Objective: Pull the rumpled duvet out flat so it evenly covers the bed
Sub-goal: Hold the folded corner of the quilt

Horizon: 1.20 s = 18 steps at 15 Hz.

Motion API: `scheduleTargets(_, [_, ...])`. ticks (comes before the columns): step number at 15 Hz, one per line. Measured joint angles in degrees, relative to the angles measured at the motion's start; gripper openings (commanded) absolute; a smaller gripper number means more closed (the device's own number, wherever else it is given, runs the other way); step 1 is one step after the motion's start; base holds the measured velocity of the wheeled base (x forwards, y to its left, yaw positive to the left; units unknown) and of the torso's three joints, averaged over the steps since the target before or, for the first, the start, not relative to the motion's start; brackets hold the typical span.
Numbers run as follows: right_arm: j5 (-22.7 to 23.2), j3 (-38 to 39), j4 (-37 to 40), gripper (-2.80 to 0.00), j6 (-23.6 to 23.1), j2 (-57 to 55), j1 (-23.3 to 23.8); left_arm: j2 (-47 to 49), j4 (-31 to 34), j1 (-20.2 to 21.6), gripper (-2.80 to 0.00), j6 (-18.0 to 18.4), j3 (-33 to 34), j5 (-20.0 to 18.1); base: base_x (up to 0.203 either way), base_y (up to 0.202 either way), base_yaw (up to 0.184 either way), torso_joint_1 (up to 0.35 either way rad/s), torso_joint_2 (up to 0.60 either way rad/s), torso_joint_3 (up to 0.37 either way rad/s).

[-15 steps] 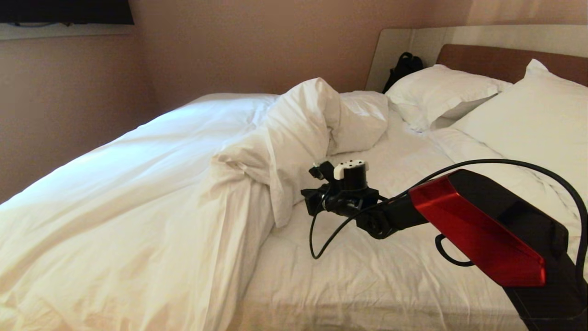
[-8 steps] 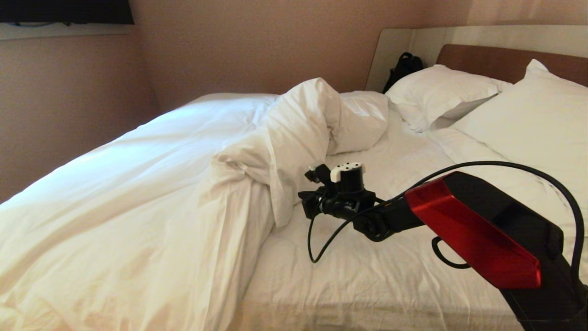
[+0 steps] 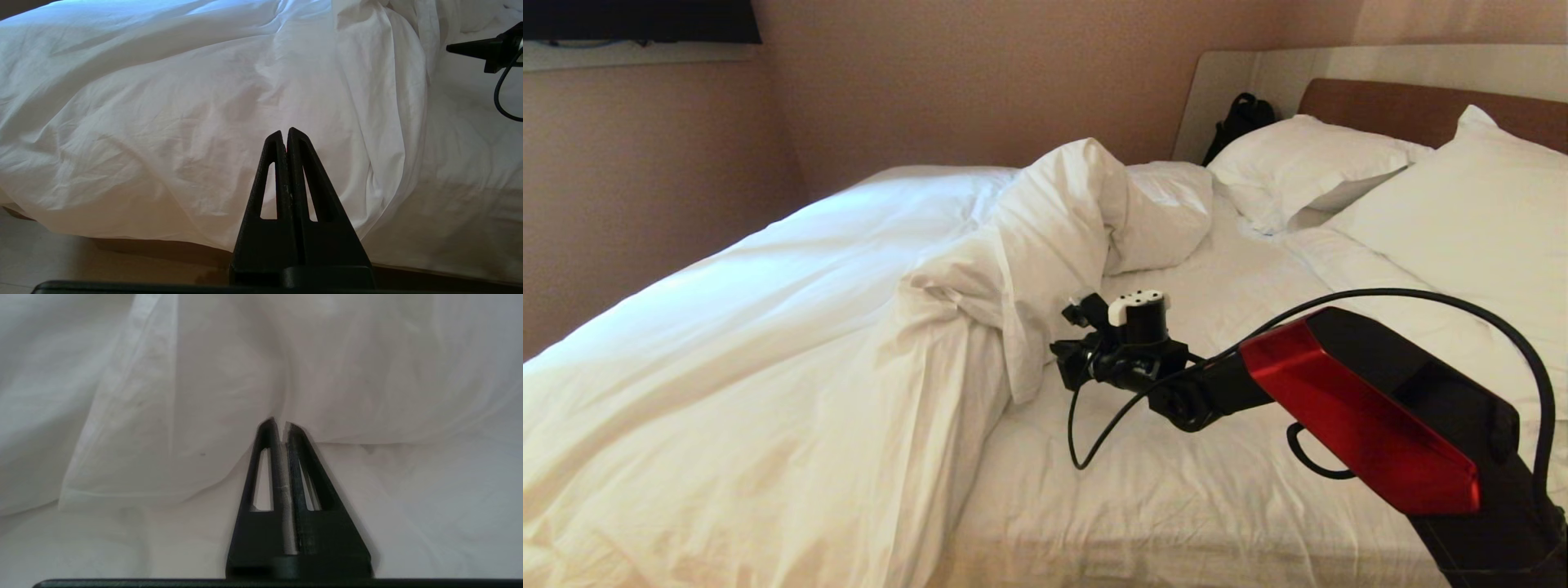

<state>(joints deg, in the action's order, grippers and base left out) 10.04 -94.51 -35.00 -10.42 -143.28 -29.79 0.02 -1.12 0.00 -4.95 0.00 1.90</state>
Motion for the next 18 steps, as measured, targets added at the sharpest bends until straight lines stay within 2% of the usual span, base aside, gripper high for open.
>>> scheduleTargets(13, [0.1, -0.13, -1.93, 0.0, -1.25, -1.95, -1.24, 0.0, 0.0, 0.0, -2.8, 0.0, 0.0, -0.01, 0.0, 0.0, 0.0, 0.0, 0.0, 0.0])
scheduleTargets(18, [0.04, -2.42, -1.79, 0.0, -1.82, -4.11, -1.32, 0.0, 0.02, 0.0, -2.8, 0.0, 0.0, 0.0, 0.0, 0.0, 0.0, 0.0, 0.0, 0.0])
